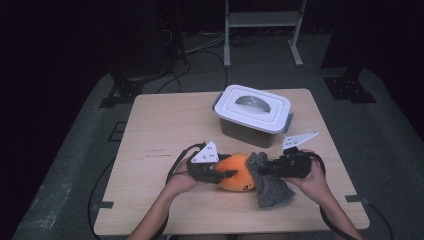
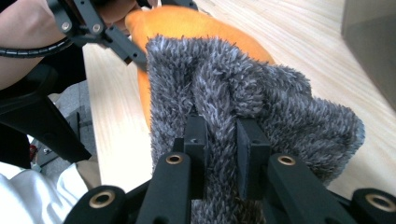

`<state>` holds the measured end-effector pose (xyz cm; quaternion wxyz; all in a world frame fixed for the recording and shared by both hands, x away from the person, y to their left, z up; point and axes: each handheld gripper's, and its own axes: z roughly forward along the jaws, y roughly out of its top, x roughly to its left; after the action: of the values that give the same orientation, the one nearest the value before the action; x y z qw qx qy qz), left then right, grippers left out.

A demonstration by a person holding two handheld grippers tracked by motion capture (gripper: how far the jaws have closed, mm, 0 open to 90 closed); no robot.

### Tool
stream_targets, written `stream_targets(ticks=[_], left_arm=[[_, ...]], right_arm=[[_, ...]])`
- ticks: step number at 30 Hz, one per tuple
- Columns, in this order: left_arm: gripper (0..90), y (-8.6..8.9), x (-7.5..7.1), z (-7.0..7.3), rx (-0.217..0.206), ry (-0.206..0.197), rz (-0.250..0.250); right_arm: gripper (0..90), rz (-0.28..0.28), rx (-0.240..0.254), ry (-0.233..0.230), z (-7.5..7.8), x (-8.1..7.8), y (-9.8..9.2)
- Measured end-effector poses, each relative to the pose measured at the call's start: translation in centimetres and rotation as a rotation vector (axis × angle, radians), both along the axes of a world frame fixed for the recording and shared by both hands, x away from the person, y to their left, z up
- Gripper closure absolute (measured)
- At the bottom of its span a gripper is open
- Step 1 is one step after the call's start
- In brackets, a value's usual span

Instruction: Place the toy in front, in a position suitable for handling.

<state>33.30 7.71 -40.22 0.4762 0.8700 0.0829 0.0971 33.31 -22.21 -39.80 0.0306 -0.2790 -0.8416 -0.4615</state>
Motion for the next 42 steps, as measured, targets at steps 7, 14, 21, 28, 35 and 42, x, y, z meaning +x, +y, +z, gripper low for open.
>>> stream_targets(ticks=[7, 14, 21, 28, 35, 42], left_arm=[[28.8, 1.3, -0.8, -0.7, -0.063, 0.090, 0.010], [28.3, 2.0, -0.9, -1.4, -0.064, 0.111, 0.015], [27.0, 2.1, -1.2, -1.1, -0.070, 0.114, 0.020], [27.5, 2.1, -1.5, -1.0, -0.063, 0.118, 0.011], [27.7, 2.2, -1.8, -1.4, -0.061, 0.124, 0.006], [31.0, 2.4, -2.0, -1.6, -0.062, 0.119, 0.013]], right_arm=[[76.1, 0.041, -0.018, 0.016, -1.8, -1.0, 1.1], [76.0, 0.060, -0.018, 0.008, -2.1, -1.7, 1.5], [76.0, 0.059, -0.025, -0.005, -2.2, -2.2, 1.8], [75.9, 0.062, -0.035, -0.017, -2.3, -2.7, 1.7], [75.8, 0.059, -0.042, -0.023, -2.3, -3.1, 1.9], [75.7, 0.060, -0.035, -0.030, -1.7, -3.3, 1.8]])
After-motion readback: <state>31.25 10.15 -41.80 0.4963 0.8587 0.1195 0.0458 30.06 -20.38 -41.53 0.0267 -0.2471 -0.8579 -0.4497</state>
